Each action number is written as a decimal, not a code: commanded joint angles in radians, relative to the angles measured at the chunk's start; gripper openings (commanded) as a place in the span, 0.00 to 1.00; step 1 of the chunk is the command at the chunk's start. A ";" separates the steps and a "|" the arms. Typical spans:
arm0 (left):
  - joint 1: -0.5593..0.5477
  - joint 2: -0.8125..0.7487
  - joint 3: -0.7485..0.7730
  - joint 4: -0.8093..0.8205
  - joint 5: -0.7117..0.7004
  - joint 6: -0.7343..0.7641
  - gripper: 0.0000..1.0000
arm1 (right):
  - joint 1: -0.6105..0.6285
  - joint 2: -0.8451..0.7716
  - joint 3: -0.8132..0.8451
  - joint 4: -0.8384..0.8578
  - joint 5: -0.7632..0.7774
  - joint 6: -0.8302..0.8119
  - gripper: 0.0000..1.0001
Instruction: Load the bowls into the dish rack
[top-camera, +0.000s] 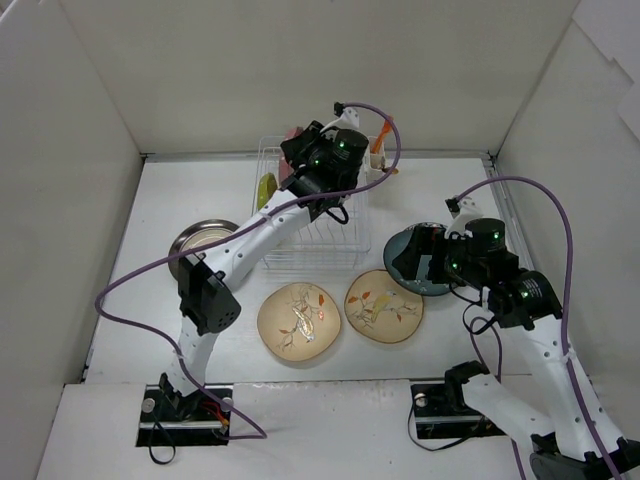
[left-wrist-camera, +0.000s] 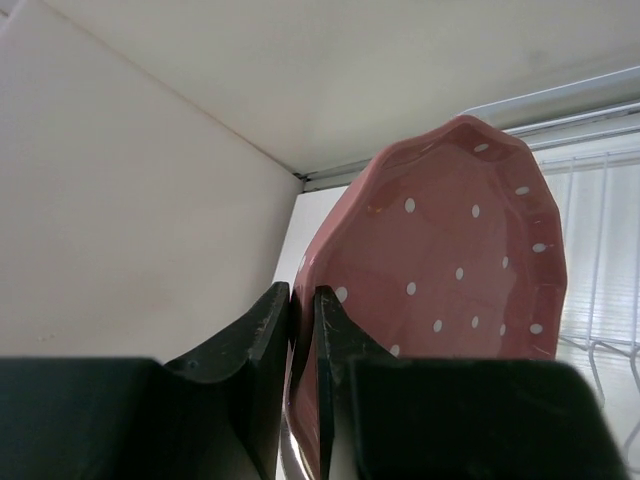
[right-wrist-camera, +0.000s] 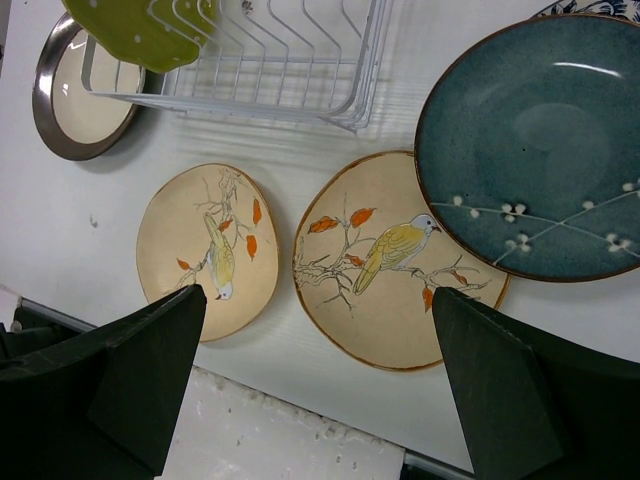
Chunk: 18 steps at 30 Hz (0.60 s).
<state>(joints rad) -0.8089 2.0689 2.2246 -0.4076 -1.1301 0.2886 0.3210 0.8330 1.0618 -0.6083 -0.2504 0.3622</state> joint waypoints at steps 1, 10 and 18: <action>-0.010 -0.046 0.029 0.214 -0.132 0.152 0.00 | -0.007 -0.003 -0.002 0.024 0.019 -0.008 0.94; 0.010 -0.044 -0.060 0.237 -0.154 0.181 0.00 | -0.005 0.005 -0.010 0.021 0.025 -0.017 0.94; 0.039 -0.061 -0.128 0.256 -0.137 0.193 0.00 | -0.007 0.025 -0.016 0.022 0.020 -0.019 0.94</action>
<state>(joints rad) -0.7883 2.0991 2.0682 -0.2657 -1.2083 0.4290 0.3210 0.8387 1.0542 -0.6140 -0.2394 0.3580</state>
